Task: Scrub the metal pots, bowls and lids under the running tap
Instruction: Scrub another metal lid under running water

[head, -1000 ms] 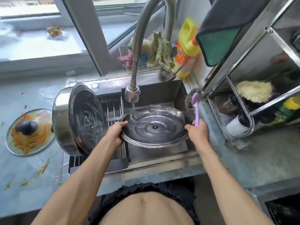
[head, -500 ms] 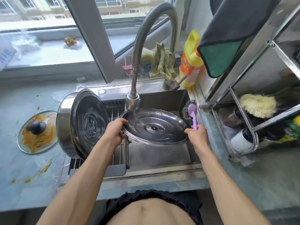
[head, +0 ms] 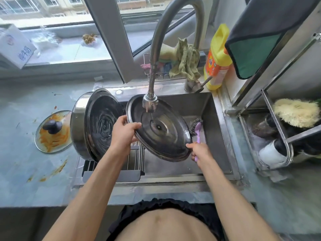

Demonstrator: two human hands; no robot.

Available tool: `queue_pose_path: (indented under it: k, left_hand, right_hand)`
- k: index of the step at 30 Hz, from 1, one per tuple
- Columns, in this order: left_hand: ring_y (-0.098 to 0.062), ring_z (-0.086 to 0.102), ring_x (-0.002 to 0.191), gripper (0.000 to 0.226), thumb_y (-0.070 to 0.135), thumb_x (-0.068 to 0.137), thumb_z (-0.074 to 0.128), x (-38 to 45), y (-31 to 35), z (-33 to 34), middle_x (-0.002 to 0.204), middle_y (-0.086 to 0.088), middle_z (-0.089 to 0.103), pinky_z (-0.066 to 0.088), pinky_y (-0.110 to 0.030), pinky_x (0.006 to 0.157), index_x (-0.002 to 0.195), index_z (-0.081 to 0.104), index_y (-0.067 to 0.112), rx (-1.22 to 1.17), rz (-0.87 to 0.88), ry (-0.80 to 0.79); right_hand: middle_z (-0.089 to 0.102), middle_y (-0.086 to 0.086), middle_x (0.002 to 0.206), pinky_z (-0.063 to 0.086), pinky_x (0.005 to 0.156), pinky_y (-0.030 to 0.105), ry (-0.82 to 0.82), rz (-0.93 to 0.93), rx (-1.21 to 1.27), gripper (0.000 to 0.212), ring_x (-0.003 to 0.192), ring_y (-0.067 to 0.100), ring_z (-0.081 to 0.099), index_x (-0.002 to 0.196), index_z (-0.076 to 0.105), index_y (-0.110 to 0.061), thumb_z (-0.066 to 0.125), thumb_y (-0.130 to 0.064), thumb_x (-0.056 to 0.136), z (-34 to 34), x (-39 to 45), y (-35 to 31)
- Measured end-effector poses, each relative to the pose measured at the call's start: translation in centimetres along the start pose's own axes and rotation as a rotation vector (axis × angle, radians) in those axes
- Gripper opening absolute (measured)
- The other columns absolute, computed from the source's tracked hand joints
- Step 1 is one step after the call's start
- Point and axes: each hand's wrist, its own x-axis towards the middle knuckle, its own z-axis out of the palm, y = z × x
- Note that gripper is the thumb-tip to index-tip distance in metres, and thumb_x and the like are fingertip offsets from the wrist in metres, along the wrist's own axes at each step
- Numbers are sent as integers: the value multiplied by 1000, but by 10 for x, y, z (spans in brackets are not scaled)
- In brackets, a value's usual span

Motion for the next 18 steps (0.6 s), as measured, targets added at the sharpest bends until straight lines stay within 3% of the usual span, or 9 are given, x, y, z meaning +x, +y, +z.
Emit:
queue_pose_path:
  k: [4,6,9,12,15,18]
  left_hand:
    - [-34,71,100,23,1,92,56,6,-17,-10,107,-15,72,59,-52,90,106,65,17,35,-2,56]
    - [-38,70,105,24,4,91,53,13,-25,-15,107,-16,73,57,-57,94,105,67,18,64,-39,65]
    - [-37,71,94,24,0,93,51,25,-37,-14,98,-15,73,60,-52,86,104,67,15,106,-81,62]
    - [-23,64,74,24,-5,96,48,32,-44,-5,83,-7,66,56,-41,76,96,64,13,84,-127,45]
    - [-19,60,77,25,-1,99,49,42,-52,5,86,-5,64,53,-40,79,90,61,18,87,-161,44]
    - [-18,50,65,23,2,100,51,47,-55,15,78,-4,57,45,-26,56,85,56,18,132,-172,26]
  right_hand:
    - [36,-1,48,21,35,20,48,-60,-8,27,29,6,25,74,46,-14,64,2,87,2,4,-3]
    - [45,2,57,24,38,22,72,-96,-20,16,30,7,29,86,54,-12,67,-2,87,-1,5,-6]
    - [49,3,64,24,36,19,103,-141,-37,26,30,7,31,109,58,-14,68,-5,87,-8,8,-14]
    - [53,3,71,26,35,18,122,-173,-66,35,38,11,37,121,57,-14,69,-11,88,-15,7,-22]
    - [58,10,85,30,36,19,159,-226,-50,40,47,14,40,126,57,-8,69,-9,88,-20,4,-26]
    - [54,8,79,30,39,23,187,-277,-61,34,45,15,37,121,54,-13,67,-9,90,-27,-2,-30]
